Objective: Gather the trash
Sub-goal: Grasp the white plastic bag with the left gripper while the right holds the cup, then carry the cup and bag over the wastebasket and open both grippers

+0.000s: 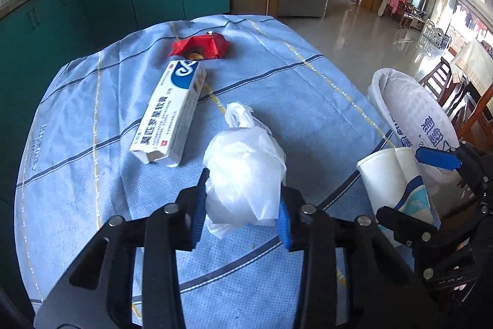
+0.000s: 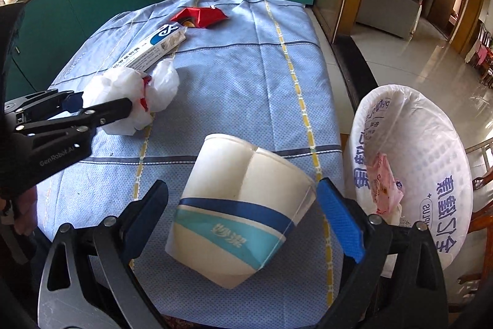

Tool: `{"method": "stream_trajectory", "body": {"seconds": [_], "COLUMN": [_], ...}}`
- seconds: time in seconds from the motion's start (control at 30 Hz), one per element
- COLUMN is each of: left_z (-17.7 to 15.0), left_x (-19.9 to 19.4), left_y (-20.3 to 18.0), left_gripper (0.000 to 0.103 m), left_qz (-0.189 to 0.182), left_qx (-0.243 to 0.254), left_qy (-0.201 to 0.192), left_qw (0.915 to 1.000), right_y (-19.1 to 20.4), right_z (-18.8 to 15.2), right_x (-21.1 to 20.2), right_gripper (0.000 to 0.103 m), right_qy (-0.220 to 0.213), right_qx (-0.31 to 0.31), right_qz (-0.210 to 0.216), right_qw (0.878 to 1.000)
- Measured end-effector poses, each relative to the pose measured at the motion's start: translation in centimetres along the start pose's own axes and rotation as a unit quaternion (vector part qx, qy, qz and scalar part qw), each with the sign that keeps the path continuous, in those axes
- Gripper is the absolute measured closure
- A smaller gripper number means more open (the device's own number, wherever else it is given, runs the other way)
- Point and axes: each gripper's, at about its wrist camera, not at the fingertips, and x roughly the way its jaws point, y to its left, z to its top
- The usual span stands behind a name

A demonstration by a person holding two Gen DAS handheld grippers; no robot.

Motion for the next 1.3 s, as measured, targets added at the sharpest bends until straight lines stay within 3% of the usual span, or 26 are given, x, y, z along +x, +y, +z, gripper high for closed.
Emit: {"method": "stream_trajectory", "body": {"seconds": [0.33, 0.43, 0.53, 0.63, 0.8, 0.9, 1.0, 1.13, 1.3], "left_z": [-3.4, -4.1, -4.4, -4.5, -4.5, -4.7, -4.8, -4.8, -4.8], "left_x": [-2.5, -3.1, -3.1, -2.7, -1.3, -1.0, -1.0, -1.4, -2.3], "left_y": [3.4, 3.8, 3.7, 3.3, 2.9, 2.7, 2.8, 3.3, 4.4], "left_gripper": [0.066, 0.057, 0.039, 0.035, 0.036, 0.05, 0.058, 0.062, 0.065], "left_qz": [0.012, 0.012, 0.008, 0.013, 0.007, 0.0, 0.0, 0.01, 0.022], "left_qx": [-0.041, -0.045, -0.047, -0.038, -0.03, -0.028, -0.029, -0.038, -0.055], "left_qy": [0.011, 0.018, 0.024, 0.025, 0.033, 0.038, 0.037, 0.033, 0.026], "left_qw": [0.999, 0.9988, 0.9986, 0.9989, 0.999, 0.9989, 0.9989, 0.9987, 0.9979], "right_y": [1.4, 1.9, 2.5, 3.1, 3.4, 3.1, 3.0, 3.4, 3.6], "right_z": [0.1, 0.3, 0.6, 0.8, 0.7, 0.6, 0.5, 0.5, 0.5], "right_x": [1.4, 1.7, 2.0, 2.0, 1.8, 2.0, 1.9, 1.7, 1.4], "right_gripper": [0.008, 0.008, 0.008, 0.008, 0.008, 0.008, 0.008, 0.021, 0.023], "right_qy": [0.017, 0.018, 0.02, 0.018, 0.018, 0.02, 0.019, 0.016, 0.007], "right_qx": [-0.016, -0.025, -0.032, -0.039, -0.049, -0.044, -0.042, -0.045, -0.046], "right_qz": [-0.017, -0.018, -0.017, -0.02, -0.028, -0.028, -0.022, -0.008, 0.003], "right_qw": [1.0, 0.999, 0.999, 0.999, 0.998, 0.998, 0.999, 0.999, 0.999]}}
